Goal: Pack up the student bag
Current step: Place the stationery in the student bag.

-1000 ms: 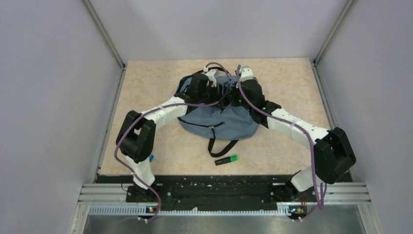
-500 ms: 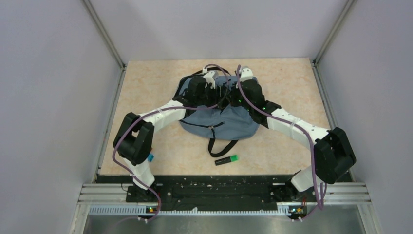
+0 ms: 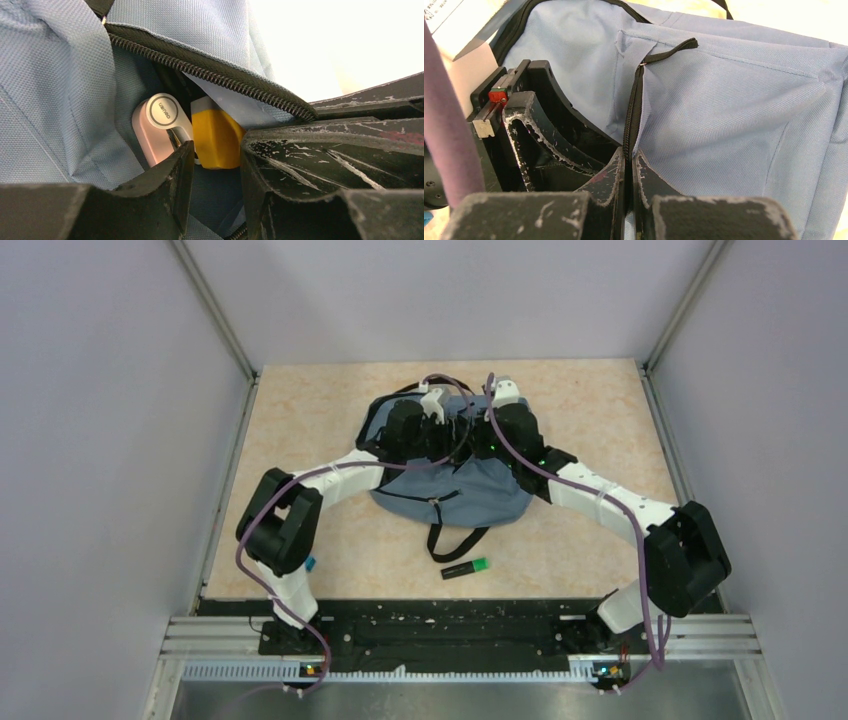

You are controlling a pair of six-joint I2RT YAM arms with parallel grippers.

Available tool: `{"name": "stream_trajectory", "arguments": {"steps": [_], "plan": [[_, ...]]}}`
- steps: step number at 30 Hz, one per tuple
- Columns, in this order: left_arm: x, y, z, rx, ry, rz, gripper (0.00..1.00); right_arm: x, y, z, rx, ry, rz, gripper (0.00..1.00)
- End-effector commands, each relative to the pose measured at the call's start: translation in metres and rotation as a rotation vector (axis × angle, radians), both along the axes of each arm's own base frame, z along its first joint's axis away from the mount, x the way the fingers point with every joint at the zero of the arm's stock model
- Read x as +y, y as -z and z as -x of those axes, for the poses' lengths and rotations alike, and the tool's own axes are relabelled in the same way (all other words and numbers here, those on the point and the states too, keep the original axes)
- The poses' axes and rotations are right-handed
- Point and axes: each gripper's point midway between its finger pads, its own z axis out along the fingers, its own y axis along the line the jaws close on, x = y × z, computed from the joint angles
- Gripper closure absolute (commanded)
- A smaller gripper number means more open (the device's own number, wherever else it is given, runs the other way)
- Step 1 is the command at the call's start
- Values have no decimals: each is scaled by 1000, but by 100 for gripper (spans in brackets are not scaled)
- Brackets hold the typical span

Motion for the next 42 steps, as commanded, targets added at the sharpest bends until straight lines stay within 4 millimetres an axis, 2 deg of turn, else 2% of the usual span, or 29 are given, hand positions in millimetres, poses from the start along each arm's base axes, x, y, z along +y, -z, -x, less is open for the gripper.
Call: {"name": "stream_trajectory", "arguments": {"steps": [1,4,9,12,15,19,22,27,29,32,35,42], "plan": [[-4,-19,1,-92,6,21,56,13,-51,-1,-104,-33,-118,100],[12,-30,-2,-147,-56,-35,51,12,-52,0,-106,-30,-118,100],[49,-53,4,-242,-175,-110,37,10,-54,0,-112,-26,-115,100],[69,-60,17,-278,-211,-129,32,9,-53,0,-112,-21,-110,100],[76,-60,41,-309,-150,-136,32,8,-53,-1,-114,-16,-107,100],[78,-39,84,-328,-16,-179,33,7,-53,-1,-116,-15,-104,100],[73,-20,124,-331,111,-189,34,6,-53,-1,-117,-9,-102,100],[56,0,188,-289,290,-166,37,4,-52,-2,-117,-1,-96,100],[52,13,204,-258,328,-180,37,4,-51,-2,-116,3,-94,100],[50,37,214,-205,340,-201,36,3,-51,-8,-132,21,-77,100],[43,48,218,-176,356,-202,36,-2,-50,-23,-135,48,-35,100],[30,77,213,-179,399,-283,36,-12,-46,-59,-105,69,3,100]]}}
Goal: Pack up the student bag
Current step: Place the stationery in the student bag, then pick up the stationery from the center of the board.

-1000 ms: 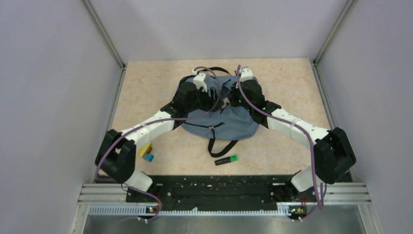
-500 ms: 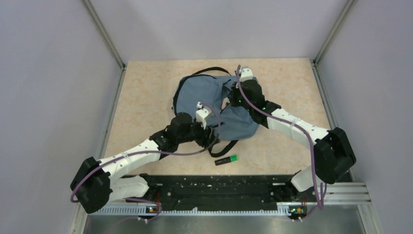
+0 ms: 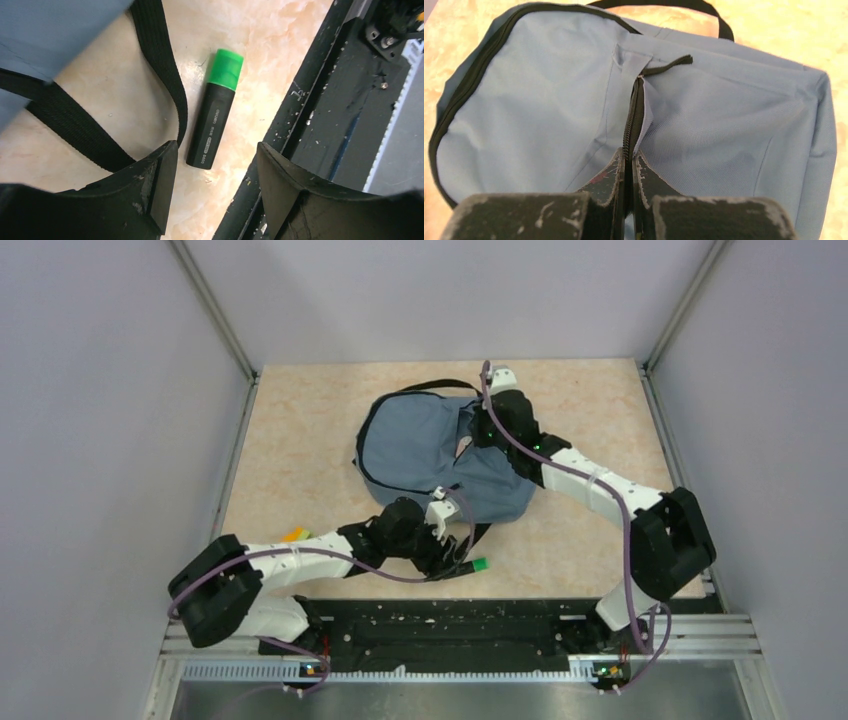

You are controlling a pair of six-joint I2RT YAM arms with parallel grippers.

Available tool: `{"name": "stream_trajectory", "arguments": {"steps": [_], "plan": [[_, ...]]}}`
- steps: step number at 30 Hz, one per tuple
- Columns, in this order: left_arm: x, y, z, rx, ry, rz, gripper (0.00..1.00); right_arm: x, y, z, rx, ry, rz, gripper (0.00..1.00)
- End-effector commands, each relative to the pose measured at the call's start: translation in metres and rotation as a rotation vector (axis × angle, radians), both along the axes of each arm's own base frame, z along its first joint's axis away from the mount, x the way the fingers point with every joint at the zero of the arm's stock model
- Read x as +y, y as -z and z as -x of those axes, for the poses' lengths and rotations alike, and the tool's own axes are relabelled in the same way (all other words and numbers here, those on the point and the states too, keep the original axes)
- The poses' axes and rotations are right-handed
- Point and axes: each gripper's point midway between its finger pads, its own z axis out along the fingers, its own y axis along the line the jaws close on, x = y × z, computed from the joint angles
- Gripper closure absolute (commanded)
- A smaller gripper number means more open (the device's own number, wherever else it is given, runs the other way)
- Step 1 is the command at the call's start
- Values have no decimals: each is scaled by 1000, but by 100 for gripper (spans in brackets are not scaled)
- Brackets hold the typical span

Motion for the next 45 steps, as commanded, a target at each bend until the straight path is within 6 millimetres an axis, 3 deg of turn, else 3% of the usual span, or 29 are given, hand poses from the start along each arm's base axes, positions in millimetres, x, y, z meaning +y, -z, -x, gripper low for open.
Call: {"name": "stream_trajectory", "arguments": {"steps": [1,9,15,18,21,28,34,45], "plan": [[-19,-4,-11,-64,34,25,36,-7,-47,-40,-99,35,-22,100],[-32,-1,-12,-59,76,31,36,-16,-36,-72,-60,52,26,100],[-35,-21,-7,-131,59,64,36,-19,-25,-84,-39,60,54,100],[-36,-27,5,-128,94,66,37,-19,-18,-86,-23,55,58,100],[-32,-8,12,-94,121,18,38,-16,-18,-86,-20,48,44,100],[-21,29,3,-92,111,-131,38,-12,-18,-81,-11,25,24,100],[-25,28,-6,-131,92,-125,37,-14,-18,-78,-6,22,25,100],[-19,50,-8,-154,122,-204,34,-15,-14,-78,-3,24,31,100]]}}
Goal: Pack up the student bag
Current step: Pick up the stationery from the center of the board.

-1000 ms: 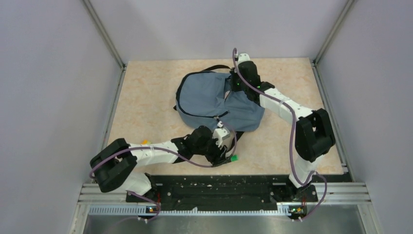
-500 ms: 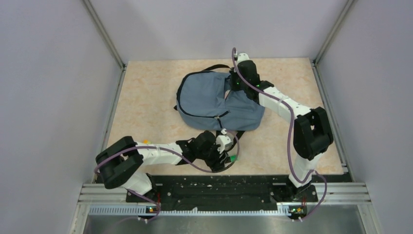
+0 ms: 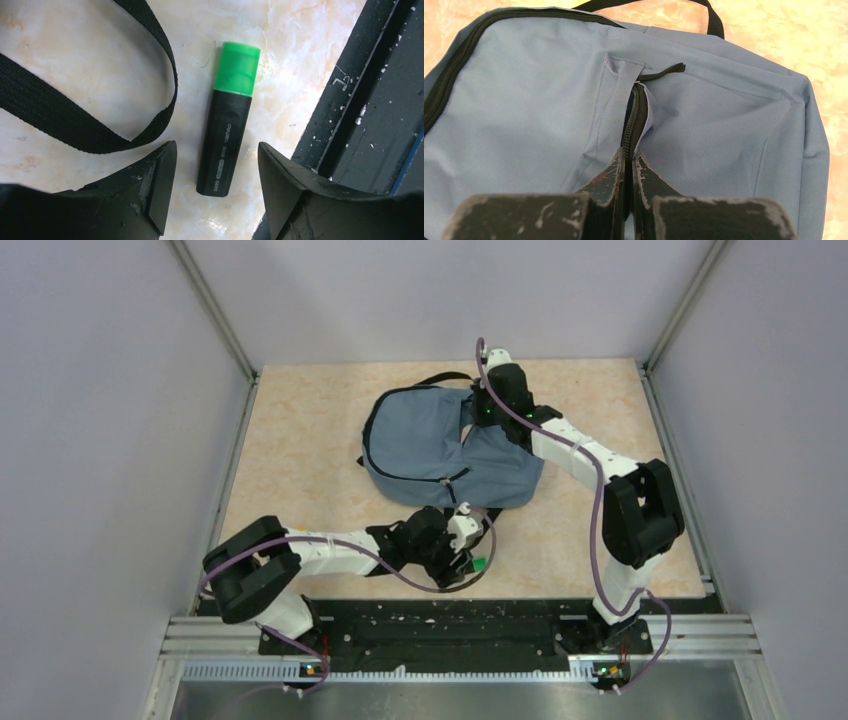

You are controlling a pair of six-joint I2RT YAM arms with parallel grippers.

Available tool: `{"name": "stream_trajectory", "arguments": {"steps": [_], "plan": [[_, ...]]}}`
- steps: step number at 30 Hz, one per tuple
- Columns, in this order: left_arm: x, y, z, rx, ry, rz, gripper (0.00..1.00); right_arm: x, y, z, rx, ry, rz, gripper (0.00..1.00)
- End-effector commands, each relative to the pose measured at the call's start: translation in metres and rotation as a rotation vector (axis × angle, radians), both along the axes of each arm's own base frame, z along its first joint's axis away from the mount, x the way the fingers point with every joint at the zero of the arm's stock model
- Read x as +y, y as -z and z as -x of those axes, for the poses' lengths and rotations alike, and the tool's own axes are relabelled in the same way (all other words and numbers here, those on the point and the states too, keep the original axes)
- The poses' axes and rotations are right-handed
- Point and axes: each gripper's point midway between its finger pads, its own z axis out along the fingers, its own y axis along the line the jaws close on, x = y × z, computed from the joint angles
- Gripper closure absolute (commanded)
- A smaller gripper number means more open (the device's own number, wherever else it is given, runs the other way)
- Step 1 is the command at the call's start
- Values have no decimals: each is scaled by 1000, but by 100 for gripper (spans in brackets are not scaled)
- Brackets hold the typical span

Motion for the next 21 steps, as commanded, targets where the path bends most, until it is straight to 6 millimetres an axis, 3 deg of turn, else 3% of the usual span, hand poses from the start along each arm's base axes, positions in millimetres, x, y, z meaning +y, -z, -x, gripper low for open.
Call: {"name": "stream_trajectory", "arguments": {"steps": [1,8,13,17,21], "plan": [[-5,5,-10,-62,22,-37,34,-8,-28,-14,-79,33,-31,100],[-4,24,-14,-135,29,-169,44,-12,-21,-11,-63,41,-20,100],[-1,23,-22,-161,-26,-181,67,-15,-26,-6,-74,42,-27,100],[-6,4,-22,-150,-86,-110,74,-14,-32,-2,-84,33,-44,100],[-13,-27,-23,-134,-152,-5,76,-14,-33,3,-83,26,-63,100]]}}
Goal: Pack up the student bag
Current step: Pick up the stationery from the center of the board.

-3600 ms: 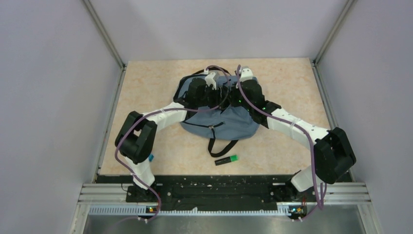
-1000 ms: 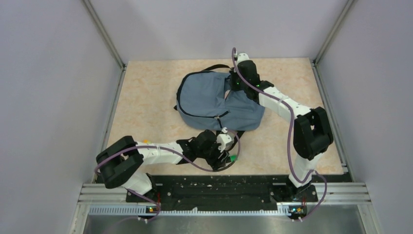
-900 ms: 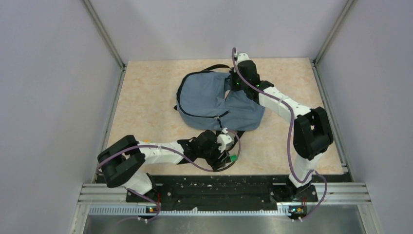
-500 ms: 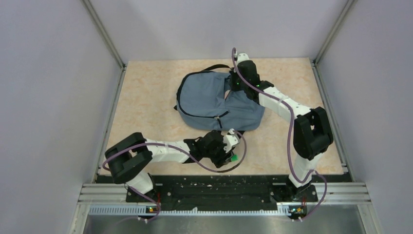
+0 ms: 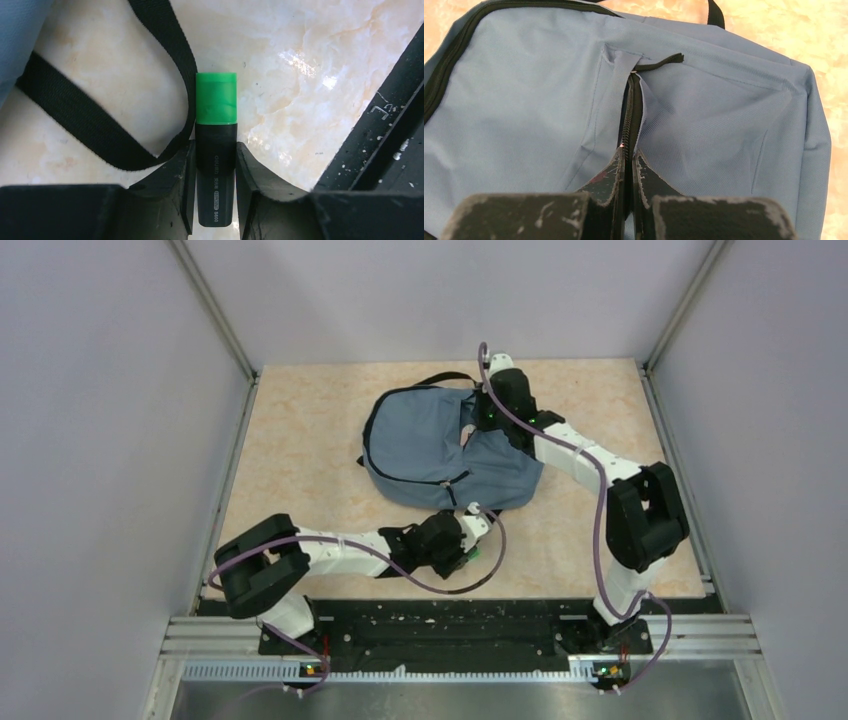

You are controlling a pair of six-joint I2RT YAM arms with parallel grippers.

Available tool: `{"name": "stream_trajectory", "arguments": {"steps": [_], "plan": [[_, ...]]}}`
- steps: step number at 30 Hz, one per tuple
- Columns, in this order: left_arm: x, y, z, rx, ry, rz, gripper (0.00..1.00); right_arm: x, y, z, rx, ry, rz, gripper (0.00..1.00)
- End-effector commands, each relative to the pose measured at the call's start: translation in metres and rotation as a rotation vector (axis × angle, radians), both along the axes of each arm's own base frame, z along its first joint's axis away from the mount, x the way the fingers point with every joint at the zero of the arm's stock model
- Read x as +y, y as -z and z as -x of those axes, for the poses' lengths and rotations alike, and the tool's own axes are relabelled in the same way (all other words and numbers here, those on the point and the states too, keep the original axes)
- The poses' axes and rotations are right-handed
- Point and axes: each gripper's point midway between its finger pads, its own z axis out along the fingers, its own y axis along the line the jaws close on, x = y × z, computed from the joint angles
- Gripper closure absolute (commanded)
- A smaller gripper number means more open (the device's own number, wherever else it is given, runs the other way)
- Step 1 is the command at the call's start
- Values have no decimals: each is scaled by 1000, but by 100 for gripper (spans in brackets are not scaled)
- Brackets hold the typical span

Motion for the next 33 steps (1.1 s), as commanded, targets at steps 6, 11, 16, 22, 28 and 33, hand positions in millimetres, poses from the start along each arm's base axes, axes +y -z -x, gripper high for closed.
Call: {"name": "stream_trajectory", "arguments": {"steps": [6,11,16,22,28,33], "plan": [[-4,-85,-11,-8,-201,249,76,-8,-36,11,-58,-5,-85,100],[-9,-129,-25,5,-243,353,76,-14,-33,27,-24,-24,-63,100],[-14,-170,-46,10,-240,410,76,-22,-44,44,-49,-20,-87,100],[-11,-217,-97,-31,-322,537,76,-22,-55,58,-69,-42,-139,100],[0,-219,-155,13,-442,596,77,-22,-53,65,-68,-47,-151,100],[10,-208,-190,43,-519,595,77,-24,-58,66,-86,-46,-156,100]]}}
